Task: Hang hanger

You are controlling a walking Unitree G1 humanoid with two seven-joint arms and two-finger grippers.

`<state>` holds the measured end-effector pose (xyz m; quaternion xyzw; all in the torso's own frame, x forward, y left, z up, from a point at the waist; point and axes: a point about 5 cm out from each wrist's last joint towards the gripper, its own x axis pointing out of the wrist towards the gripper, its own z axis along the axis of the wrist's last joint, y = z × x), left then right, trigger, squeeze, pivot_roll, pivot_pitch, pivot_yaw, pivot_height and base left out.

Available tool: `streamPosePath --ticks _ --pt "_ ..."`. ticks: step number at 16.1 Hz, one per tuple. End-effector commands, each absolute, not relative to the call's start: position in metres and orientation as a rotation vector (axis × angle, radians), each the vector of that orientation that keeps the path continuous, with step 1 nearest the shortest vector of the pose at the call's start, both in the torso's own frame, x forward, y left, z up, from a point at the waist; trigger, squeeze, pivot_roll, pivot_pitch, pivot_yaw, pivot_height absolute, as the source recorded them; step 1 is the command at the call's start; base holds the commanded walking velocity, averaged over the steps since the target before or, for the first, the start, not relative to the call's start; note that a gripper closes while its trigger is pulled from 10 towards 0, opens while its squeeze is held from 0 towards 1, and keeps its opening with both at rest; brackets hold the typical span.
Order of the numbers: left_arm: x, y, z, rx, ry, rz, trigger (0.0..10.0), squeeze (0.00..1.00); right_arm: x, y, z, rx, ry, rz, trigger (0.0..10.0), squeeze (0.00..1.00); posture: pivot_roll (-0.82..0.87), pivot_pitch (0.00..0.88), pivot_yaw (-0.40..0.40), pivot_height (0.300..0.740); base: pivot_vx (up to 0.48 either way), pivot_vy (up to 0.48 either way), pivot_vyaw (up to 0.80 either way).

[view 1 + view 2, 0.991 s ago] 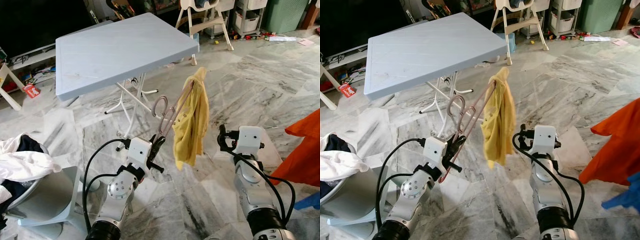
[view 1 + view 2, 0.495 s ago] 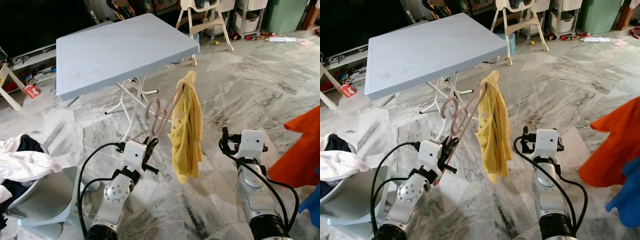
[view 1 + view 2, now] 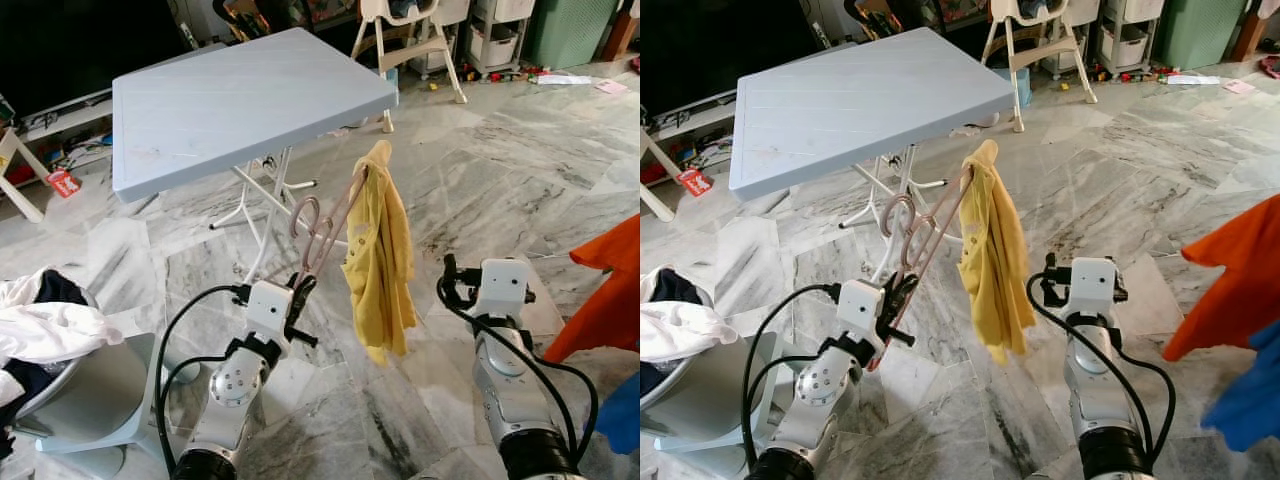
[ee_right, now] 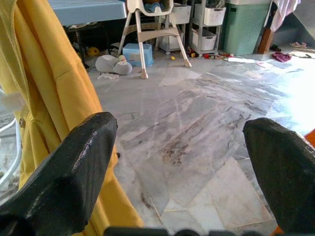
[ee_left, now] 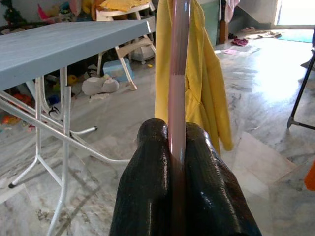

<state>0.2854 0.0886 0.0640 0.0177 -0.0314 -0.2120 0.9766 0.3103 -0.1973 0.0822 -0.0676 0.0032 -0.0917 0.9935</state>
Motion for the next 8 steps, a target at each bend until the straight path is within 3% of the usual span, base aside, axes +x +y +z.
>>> streamPosePath --ticks 1,8 --pt "0.2896 0.0939 0.0742 0.04 -0.123 -0.406 0.0 0.0 0.3108 -0.1912 0.0842 -0.132 -0.002 -0.172 10.0 0.0 -0.18 0.0 0.147 0.74 0.0 0.0 0.0" --pt "0.2896 0.0939 0.0742 0.04 -0.123 -0.406 0.0 0.0 0.3108 -0.1912 0.0842 -0.132 -0.002 -0.172 10.0 0.0 -0.18 0.0 0.147 0.74 0.0 0.0 0.0"
